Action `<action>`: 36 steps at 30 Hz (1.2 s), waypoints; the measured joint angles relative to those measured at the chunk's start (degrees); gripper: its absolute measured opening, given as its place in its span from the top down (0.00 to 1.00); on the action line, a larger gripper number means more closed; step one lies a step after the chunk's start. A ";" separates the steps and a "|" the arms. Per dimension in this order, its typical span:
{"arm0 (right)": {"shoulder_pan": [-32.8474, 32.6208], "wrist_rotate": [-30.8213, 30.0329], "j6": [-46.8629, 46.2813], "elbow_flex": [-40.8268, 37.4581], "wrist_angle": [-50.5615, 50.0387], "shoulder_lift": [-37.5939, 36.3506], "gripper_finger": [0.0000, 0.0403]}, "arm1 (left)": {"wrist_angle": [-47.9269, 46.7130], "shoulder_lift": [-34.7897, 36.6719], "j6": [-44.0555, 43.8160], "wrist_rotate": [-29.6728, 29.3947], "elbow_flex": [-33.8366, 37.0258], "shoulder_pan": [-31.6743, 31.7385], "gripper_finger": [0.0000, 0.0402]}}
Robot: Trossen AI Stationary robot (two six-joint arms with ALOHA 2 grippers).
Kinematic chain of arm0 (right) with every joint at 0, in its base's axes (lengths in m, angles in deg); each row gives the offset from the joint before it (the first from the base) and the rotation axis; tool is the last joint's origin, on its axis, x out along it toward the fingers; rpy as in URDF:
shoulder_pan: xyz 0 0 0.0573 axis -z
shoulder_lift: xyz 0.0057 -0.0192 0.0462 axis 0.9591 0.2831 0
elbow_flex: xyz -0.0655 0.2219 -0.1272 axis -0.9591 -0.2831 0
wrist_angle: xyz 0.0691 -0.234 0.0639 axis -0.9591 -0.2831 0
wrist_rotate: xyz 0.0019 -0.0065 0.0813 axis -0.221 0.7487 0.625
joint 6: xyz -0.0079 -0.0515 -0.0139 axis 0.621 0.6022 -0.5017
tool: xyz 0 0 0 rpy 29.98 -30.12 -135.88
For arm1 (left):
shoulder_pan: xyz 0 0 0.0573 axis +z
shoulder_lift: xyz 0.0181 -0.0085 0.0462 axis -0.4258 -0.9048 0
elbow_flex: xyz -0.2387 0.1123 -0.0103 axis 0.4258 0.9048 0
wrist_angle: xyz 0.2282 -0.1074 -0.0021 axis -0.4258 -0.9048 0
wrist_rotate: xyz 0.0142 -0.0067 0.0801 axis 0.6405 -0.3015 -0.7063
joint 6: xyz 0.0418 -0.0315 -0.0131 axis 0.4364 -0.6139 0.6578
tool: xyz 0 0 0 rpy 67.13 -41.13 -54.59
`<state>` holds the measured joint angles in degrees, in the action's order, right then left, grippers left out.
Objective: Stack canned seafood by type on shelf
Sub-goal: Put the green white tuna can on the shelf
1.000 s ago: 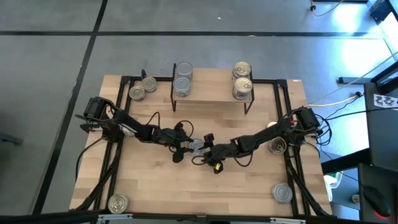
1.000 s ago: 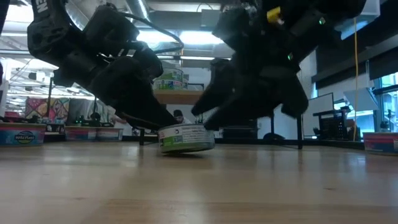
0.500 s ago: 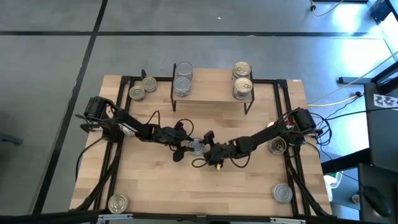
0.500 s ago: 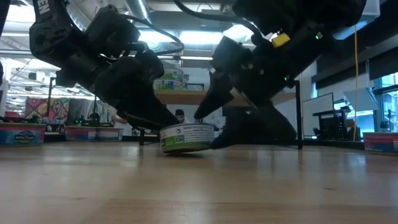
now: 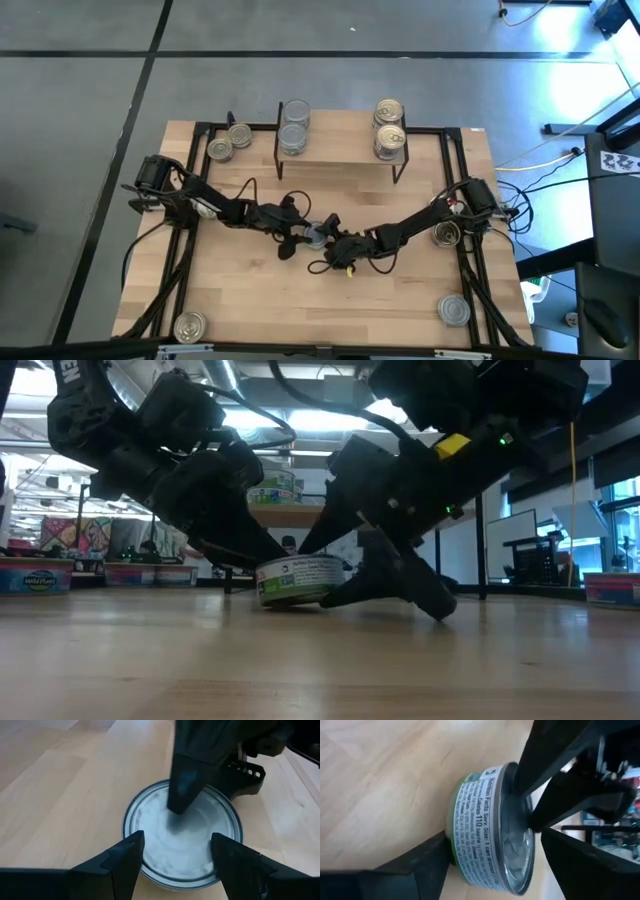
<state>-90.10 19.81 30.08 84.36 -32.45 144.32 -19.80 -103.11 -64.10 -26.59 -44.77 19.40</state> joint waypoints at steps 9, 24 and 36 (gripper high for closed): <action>0.84 2.19 0.65 -0.12 1.07 0.53 0.38 | 0.68 0.00 0.06 -0.09 0.06 0.02 0.42; 0.76 0.87 -5.25 -0.12 1.93 -0.34 0.63 | -10.75 11.09 -0.29 -0.82 0.12 -0.08 0.42; 1.84 -0.93 -3.06 -0.44 -5.71 -14.61 0.64 | -45.77 26.01 -9.50 -7.94 0.08 -2.45 0.42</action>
<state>-88.27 18.89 27.02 83.92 -38.16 129.71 -65.57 -77.10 -73.60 -34.53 -44.69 16.95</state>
